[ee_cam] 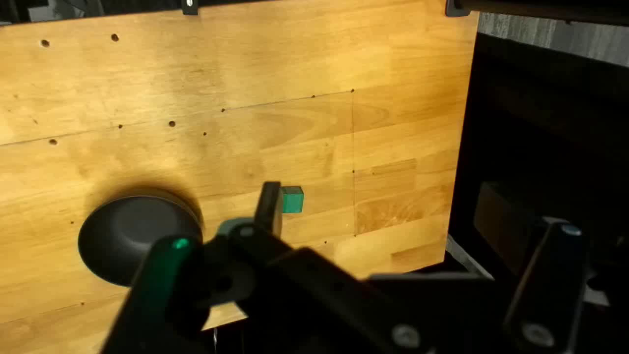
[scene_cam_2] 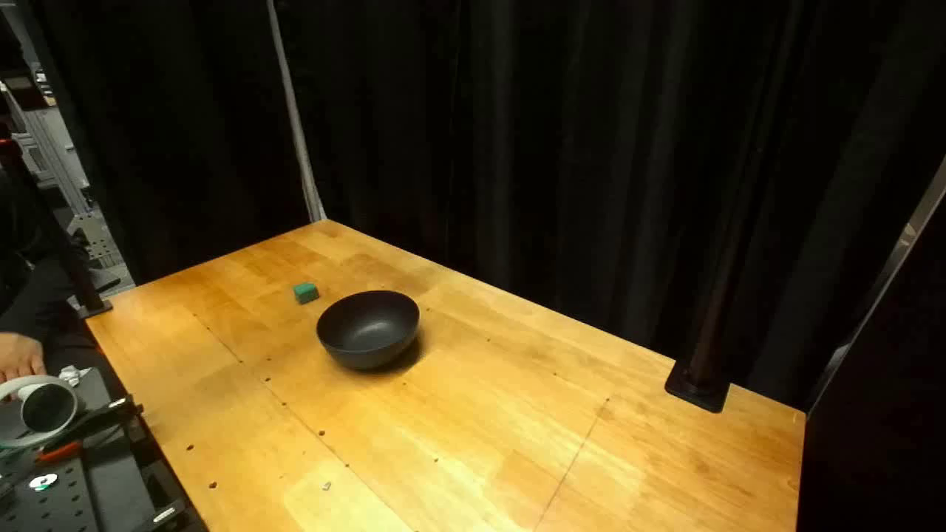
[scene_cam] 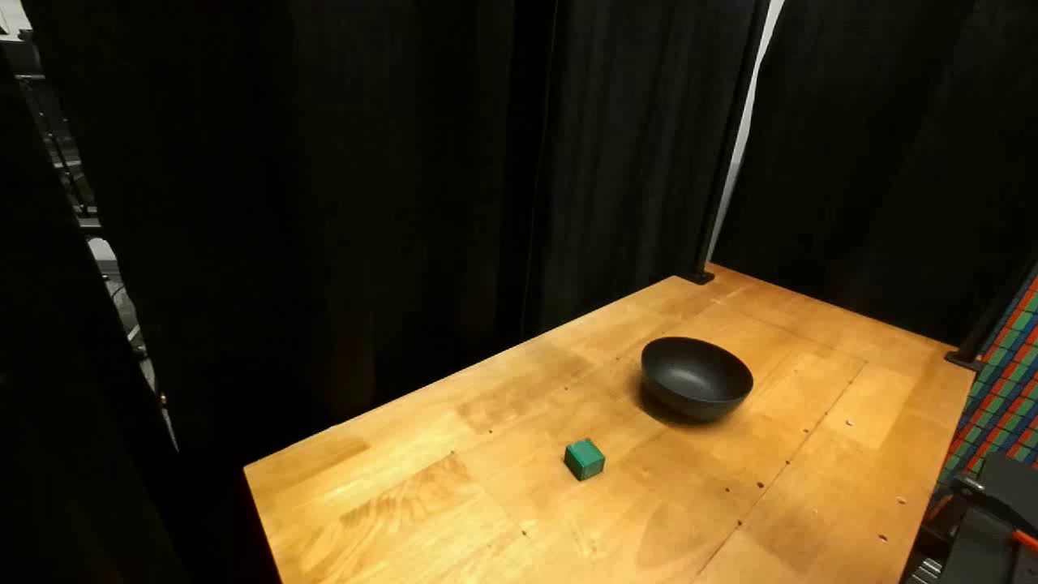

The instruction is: Put the green block in the black bowl

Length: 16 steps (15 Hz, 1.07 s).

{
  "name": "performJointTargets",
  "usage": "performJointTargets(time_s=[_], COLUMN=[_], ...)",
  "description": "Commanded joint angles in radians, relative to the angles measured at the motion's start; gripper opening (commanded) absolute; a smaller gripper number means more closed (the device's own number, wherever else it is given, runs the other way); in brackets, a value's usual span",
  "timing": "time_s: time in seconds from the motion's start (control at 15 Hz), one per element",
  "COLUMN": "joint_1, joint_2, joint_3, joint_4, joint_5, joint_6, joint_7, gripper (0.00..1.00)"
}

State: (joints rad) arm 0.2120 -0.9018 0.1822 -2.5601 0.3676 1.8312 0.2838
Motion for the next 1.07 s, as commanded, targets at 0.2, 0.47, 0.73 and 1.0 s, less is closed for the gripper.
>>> performJointTargets(time_s=[0.2,0.47,0.73,1.0], joint_1=[-0.022,-0.024,0.015,-0.006], joint_2=[-0.008,0.133,0.377,0.652], joint_3=[0.014,0.076,0.134,0.225], joint_4=[0.016,-0.02,-0.051,-0.041], joint_5=[0.013,0.009,0.023,0.006], joint_6=[-0.008,0.102,0.339,0.651], joint_7=[-0.013,-0.032,-0.077,-0.108], gripper=[1.0,1.0,1.0,1.0])
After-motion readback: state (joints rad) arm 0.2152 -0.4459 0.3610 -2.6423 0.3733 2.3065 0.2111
